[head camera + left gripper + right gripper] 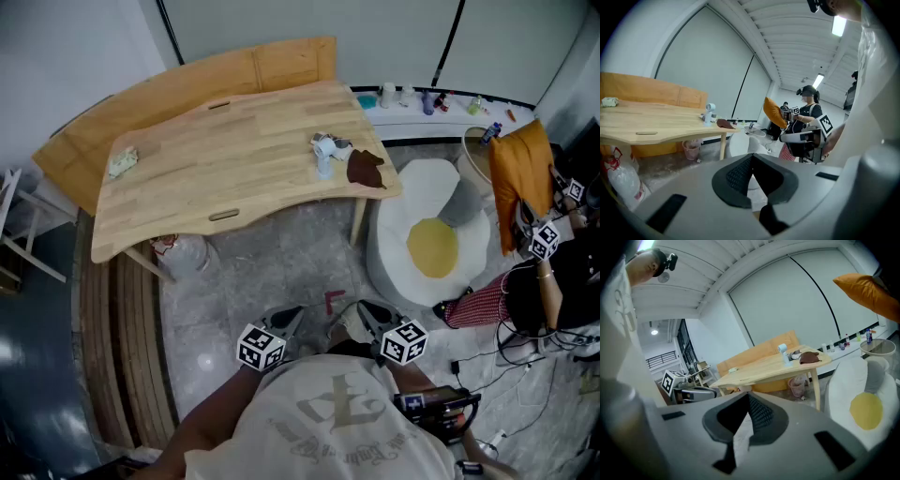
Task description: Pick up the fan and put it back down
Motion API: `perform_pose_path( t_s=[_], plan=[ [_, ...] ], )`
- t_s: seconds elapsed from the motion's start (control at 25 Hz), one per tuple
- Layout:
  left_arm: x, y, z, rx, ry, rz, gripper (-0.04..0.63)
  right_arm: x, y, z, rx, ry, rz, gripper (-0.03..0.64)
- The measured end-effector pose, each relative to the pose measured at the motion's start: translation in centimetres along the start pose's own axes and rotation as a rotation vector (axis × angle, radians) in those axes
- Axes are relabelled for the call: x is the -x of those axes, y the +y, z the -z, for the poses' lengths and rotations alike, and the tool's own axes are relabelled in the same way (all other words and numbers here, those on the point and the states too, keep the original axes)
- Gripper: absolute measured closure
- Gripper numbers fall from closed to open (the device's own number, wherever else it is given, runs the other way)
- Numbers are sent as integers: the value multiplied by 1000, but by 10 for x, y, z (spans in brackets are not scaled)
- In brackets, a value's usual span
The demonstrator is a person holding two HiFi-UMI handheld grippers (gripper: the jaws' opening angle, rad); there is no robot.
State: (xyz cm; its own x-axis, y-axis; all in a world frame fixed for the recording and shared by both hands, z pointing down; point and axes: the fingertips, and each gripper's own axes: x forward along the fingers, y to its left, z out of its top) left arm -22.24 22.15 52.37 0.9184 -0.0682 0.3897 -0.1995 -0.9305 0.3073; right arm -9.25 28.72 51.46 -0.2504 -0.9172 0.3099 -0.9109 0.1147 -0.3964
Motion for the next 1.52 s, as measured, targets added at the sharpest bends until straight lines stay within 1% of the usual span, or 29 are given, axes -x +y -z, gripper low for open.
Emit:
perform_pose_path(
  t_s=[0.12, 0.24, 0.64, 0.92, 1.16, 1.32, 1.52],
  plan=[
    [3, 1, 1, 3, -1, -13, 584, 3, -2, -3, -6, -17, 8, 603],
    [3, 2, -1, 4, -5, -18, 584, 6, -11, -6, -35, -45, 49, 603],
    [-10, 5, -7, 8, -7, -7, 584, 6, -23, -8, -24, -38, 90, 603],
    [-23, -4, -2, 27, -1, 23, 584, 15, -33, -4, -33, -28, 125, 603],
    [-28, -14, 13, 53, 25, 53, 584, 22, -39, 1, -44, -5, 150, 603],
    [-32, -14, 16, 69, 41, 48, 584, 17, -47, -1, -53, 6, 145, 603],
    [-45, -3, 6, 71, 51, 27, 584, 1, -59, -13, -62, 13, 111, 603]
  ],
)
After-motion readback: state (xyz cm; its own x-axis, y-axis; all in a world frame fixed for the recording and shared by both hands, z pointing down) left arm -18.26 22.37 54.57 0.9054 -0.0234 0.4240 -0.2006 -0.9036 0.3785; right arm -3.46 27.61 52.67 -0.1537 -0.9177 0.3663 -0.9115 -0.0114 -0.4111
